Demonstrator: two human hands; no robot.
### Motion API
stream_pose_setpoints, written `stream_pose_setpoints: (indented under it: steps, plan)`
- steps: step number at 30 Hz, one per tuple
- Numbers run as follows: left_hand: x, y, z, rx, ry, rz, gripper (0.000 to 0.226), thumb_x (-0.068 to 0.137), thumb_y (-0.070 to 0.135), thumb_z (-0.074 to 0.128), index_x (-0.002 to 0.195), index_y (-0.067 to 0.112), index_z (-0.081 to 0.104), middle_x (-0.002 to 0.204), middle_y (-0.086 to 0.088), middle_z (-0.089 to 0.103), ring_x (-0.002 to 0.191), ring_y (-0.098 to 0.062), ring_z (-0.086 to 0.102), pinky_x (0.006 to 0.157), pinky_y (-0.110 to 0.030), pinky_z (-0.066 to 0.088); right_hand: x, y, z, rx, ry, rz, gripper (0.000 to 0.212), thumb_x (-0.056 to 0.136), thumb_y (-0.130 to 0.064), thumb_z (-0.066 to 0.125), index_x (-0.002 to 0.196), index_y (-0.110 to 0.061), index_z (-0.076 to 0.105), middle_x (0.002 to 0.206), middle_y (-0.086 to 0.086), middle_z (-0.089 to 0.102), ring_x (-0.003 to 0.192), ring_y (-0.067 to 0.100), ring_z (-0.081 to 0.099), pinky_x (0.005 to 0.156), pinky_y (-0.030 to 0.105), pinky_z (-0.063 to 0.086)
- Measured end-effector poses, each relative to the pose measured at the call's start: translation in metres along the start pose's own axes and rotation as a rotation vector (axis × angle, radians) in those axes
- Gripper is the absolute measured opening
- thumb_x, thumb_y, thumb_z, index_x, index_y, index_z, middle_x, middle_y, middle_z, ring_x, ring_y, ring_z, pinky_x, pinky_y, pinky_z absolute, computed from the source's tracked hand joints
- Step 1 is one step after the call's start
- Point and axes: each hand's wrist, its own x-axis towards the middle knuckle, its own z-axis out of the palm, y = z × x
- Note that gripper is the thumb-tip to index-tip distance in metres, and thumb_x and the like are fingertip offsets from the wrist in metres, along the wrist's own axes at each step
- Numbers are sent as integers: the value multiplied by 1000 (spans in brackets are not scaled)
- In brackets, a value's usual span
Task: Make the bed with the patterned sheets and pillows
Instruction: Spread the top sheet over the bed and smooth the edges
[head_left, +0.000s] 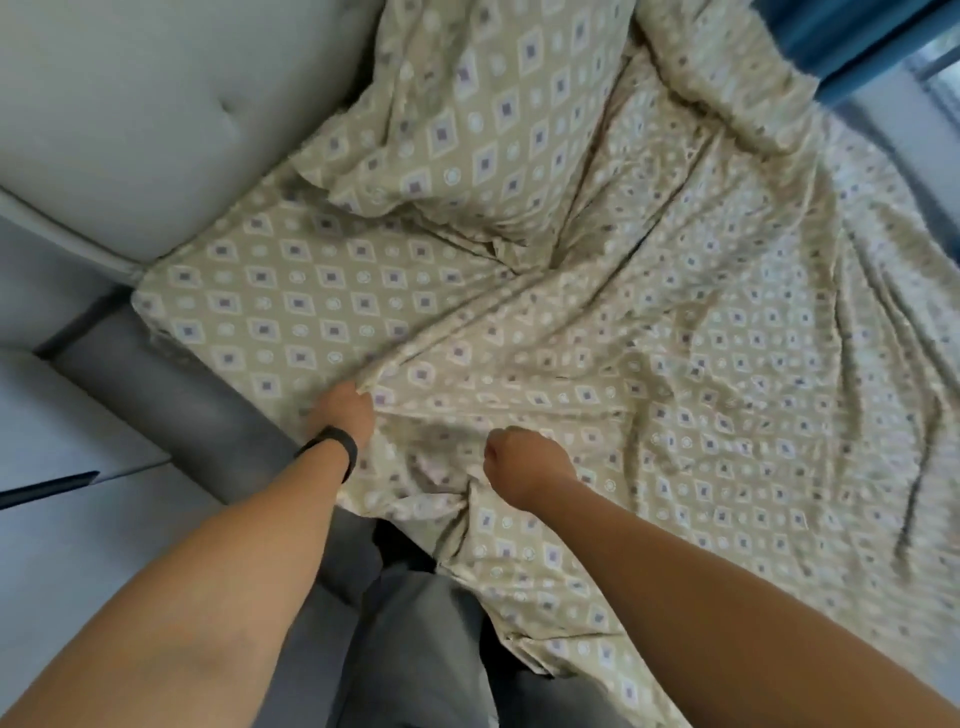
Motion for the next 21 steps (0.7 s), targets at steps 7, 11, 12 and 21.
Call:
stream_pose_setpoints:
  steps: [7,11,12,21]
  plan:
    - [-67,-6,-133,99,211,-10,38,106,36,38,130,11,54,133,-18,58,114,-41,58,96,-52,50,-45,-22,-50,49,63,-31,26,102,-25,41,116,-17,61,114,5,63,98,28,62,86,42,54]
    - [-95,15,-162,44,248,50,47,108,33,39,148,9,43,150,-17,47,130,-40,49,105,-49,44,-60,-34,-69,75,143,-56,25,102,-23,42,117,-17,61,113,5,62,94,27,62,82,40,55]
    - [-94,12,-167,37,273,51,46,107,34,39,145,9,46,147,-18,49,126,-40,52,103,-49,46,-63,-35,-72,80,171,-66,25,101,-22,42,116,-16,61,111,5,63,92,27,62,81,40,55]
    - [-97,-16,-164,148,333,-173,46,105,28,44,135,-5,50,136,-29,54,118,-46,55,95,-52,47,-92,-14,-61,149,199,-37,23,99,-19,40,109,-15,60,108,7,63,89,28,60,79,41,53]
